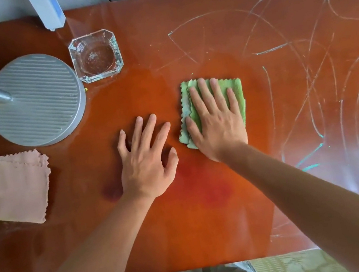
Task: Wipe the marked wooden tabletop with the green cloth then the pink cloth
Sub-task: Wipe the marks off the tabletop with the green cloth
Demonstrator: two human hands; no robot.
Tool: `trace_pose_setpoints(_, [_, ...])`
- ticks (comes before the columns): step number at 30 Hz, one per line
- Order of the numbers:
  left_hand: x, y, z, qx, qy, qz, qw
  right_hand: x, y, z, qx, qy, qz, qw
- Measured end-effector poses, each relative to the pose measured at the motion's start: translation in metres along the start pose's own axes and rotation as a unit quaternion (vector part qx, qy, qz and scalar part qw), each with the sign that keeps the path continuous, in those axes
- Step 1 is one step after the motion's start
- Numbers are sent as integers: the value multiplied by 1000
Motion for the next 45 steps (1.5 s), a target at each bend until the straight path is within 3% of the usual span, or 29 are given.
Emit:
trace_pose_setpoints(9, [-1,-2,1,6,9,-5,1000,33,-18,22,-6,32,-1,999])
trace_pose_setpoints(30, [-1,-4,0,27,21,-14,999,-137,4,60,29,82,24,996])
trace_pose_setpoints(38, [-1,-2,-1,25,8,-12,1000,-88,1,53,29,122,50,991])
trace_pose_setpoints(45, [-2,-5,0,25,4,5,1000,-64,2,29,32,62,34,997])
Point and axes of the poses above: each hand's wrist, its own x-axis away from the middle knuckle, its own y-axis out of the back of the hand, z = x × y, the point moved 4 cm from there along -x, towards the middle knuckle, and after that the axes turned 9 degrees about -x, right-handed, at the moved point
